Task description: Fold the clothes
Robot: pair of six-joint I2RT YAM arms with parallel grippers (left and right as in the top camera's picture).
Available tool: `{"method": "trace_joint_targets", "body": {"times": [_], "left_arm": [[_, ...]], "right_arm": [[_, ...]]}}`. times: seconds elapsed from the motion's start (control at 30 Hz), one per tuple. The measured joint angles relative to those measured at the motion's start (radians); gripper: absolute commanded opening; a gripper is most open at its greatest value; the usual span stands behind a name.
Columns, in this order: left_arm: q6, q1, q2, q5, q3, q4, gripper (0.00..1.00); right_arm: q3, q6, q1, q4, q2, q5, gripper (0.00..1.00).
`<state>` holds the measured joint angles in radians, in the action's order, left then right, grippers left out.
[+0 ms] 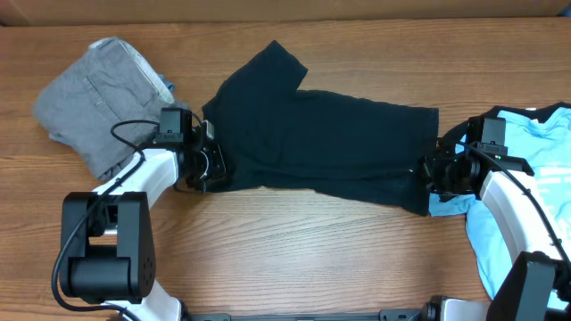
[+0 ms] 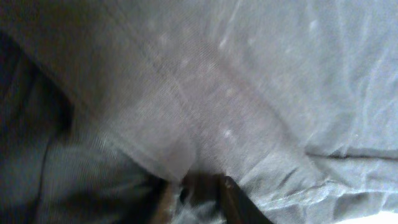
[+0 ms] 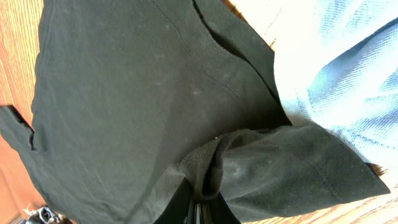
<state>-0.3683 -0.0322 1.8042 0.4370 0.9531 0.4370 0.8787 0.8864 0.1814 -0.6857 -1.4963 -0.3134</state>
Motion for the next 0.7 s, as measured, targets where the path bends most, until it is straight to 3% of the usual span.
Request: {"method": "trace_joint_targets", "body": {"times": [0.13, 0.27, 0.7], "left_arm": [[0.004, 0.0, 0.003, 0.0, 0.011, 0.051, 0.19], [0.012, 0.013, 0.003, 0.0, 0.058, 0.115, 0.04], [0.031, 0.028, 0.003, 0.06, 0.116, 0.126, 0.04]], "right_arm": [[0.0, 0.0, 0.0, -0.006, 0.0, 0.002, 0.04], [0.0, 0.0, 0.0, -0.008, 0.0, 0.003, 0.04], [0.0, 0.0, 0.0, 0.006, 0.0, 0.014, 0.04]]}}
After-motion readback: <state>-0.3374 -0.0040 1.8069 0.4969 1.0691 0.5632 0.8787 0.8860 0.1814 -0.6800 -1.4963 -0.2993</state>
